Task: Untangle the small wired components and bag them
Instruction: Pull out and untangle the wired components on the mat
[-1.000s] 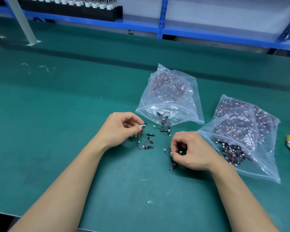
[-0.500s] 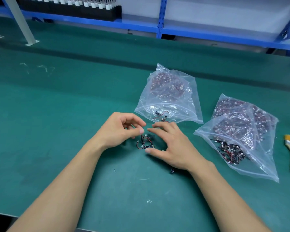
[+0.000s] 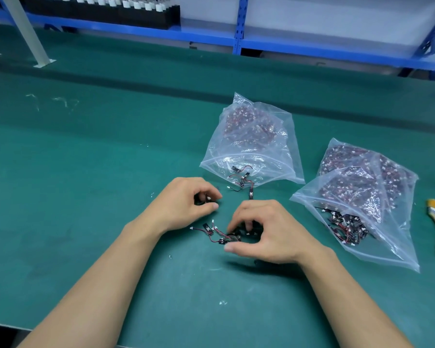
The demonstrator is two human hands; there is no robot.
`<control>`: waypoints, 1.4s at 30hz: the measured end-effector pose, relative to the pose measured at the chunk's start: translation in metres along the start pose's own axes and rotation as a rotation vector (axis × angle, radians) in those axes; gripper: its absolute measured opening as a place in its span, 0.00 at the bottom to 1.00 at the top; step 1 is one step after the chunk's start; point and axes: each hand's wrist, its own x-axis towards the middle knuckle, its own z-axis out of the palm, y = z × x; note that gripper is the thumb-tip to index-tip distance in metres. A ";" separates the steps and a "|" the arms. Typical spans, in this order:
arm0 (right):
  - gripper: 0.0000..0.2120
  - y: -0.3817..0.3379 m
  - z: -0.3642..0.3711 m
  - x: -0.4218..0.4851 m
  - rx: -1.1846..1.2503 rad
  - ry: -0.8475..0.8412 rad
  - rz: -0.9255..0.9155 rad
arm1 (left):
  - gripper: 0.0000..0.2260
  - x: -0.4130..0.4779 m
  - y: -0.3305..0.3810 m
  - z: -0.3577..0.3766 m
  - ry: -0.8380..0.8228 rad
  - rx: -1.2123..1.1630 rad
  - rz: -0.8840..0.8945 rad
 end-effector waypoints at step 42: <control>0.02 0.018 0.014 0.009 -0.029 0.278 0.178 | 0.08 0.001 0.004 -0.004 0.111 -0.297 -0.001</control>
